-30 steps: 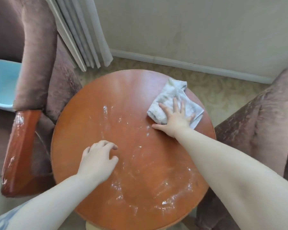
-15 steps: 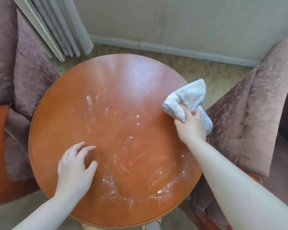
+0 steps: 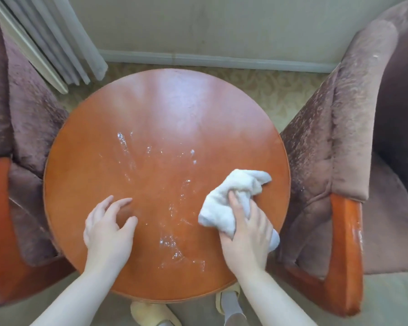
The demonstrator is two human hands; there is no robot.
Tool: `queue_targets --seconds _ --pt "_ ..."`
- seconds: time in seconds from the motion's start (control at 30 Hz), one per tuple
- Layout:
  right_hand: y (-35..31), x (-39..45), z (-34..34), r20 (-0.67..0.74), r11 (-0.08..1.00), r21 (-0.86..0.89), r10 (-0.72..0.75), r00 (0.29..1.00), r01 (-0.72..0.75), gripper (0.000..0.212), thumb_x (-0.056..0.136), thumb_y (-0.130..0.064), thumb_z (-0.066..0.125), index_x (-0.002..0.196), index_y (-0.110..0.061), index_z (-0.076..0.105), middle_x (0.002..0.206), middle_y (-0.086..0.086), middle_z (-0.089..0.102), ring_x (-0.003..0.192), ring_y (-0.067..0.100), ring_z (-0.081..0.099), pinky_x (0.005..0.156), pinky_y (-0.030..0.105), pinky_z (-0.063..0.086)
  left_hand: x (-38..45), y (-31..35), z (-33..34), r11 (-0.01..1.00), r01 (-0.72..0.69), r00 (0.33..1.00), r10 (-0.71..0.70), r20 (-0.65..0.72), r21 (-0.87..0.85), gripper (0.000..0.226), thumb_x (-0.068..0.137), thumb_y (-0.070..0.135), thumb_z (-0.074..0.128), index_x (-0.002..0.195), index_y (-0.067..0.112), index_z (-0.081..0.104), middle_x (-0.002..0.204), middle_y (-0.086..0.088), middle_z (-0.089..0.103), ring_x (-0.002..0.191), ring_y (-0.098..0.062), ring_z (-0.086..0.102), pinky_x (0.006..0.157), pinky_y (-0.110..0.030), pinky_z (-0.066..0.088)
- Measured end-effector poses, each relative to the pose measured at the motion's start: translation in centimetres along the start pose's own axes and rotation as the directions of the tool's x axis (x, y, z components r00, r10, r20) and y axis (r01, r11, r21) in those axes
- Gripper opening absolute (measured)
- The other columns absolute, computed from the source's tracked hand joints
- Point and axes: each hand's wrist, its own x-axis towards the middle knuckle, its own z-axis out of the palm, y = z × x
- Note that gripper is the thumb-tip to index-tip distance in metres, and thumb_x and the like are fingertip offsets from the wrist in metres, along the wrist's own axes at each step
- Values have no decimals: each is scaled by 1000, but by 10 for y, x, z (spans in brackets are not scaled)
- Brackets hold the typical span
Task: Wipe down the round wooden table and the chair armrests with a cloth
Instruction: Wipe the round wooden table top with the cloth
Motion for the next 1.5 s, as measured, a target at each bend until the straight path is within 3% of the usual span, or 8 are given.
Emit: queue_targets --seconds 0.33,0.57,0.77,0.87,1.03,1.27,1.37,1.5 --pt "-45 25 29 -250 786 215 618 746 -579 62 77 -32 66 136 -40 50 137 15 51 118 38 50 101 49 35 -12 -52 19 968 -83 997 81 16 235 58 94 34 49 148 36 28 163 1 -2 147 -19 -10 116 -50 -3" --pt "32 -17 3 99 714 -81 -689 718 696 53 80 -24 54 132 -36 52 139 14 53 126 34 50 102 54 36 -19 -58 36 915 -195 981 185 63 353 59 95 46 33 151 40 12 162 2 2 148 -22 -6 114 -54 -3" --pt "-61 16 41 -311 808 179 588 747 -561 67 73 -27 73 136 -37 52 147 18 41 128 39 44 107 54 30 -16 -60 42 860 -170 985 164 56 481 58 95 52 10 150 39 -3 163 -3 1 149 -27 -3 114 -57 2" --pt "-82 -35 59 -139 998 -62 -22 990 14 78 69 -26 69 140 -43 42 154 16 30 140 34 31 109 58 26 -13 -65 40 837 -184 983 161 90 514 60 94 52 11 151 36 3 162 -6 8 148 -30 3 113 -60 7" --pt "46 -34 7 135 613 -145 -765 629 777 39 91 -22 44 127 -37 53 146 15 44 137 30 39 98 57 38 -7 -74 32 811 -271 962 242 125 518 64 91 54 16 152 35 9 161 -7 12 148 -26 6 112 -58 6" --pt "-102 22 52 -243 831 223 554 796 -510 69 67 -23 73 131 -40 55 152 13 36 134 35 38 108 55 24 -2 -66 40 867 -106 993 118 6 487 66 93 58 8 147 33 -20 161 -5 -12 147 -25 -16 115 -53 -6" --pt "-127 -20 71 -73 999 -4 -44 996 43 80 62 -25 68 136 -44 45 152 10 34 138 30 34 108 59 27 8 -66 33 893 -61 998 67 3 447 70 96 48 25 145 31 -23 160 -4 -19 147 -25 -18 115 -54 -2" --pt "-27 6 22 284 575 -29 -780 558 818 77 60 -21 56 134 -44 50 151 4 40 139 23 37 108 54 28 16 -81 12 839 -227 974 204 101 495 60 95 56 11 144 40 -19 155 4 -27 146 -20 -20 115 -51 -7"
